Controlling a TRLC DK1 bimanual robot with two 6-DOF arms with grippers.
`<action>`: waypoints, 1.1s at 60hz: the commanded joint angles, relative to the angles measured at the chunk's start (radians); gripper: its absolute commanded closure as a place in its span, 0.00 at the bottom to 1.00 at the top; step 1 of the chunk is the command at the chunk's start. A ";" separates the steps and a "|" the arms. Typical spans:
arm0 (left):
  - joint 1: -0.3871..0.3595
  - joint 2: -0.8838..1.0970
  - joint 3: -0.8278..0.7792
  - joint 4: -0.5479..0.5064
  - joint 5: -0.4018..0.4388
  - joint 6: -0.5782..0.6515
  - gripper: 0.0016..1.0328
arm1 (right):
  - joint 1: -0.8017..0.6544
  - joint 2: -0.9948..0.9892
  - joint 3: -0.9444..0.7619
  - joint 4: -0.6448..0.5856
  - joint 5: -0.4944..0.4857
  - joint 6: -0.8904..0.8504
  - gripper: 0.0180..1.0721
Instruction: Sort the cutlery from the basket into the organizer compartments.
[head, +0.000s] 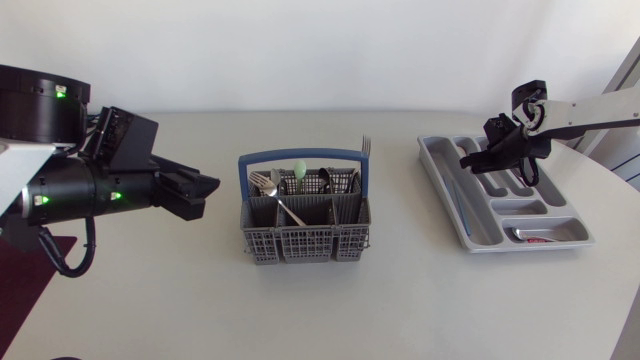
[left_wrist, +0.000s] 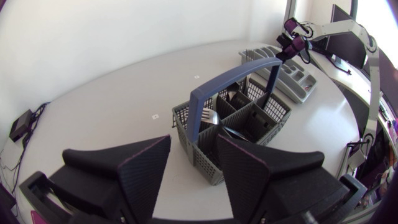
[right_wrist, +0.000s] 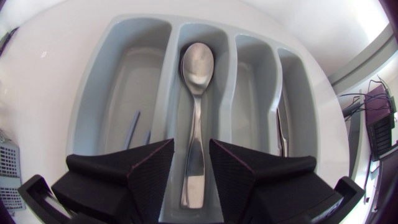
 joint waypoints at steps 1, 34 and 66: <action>0.017 -0.019 -0.037 0.006 0.020 0.025 0.49 | 0.027 -0.106 -0.088 0.013 0.008 0.012 0.50; 0.069 0.003 -0.033 -0.048 0.270 -0.001 0.49 | 0.283 -0.643 -0.457 -0.011 0.061 0.003 0.47; -0.002 0.022 0.007 -0.042 0.256 -0.081 0.47 | 0.383 -0.709 -0.542 -0.014 0.090 0.038 0.48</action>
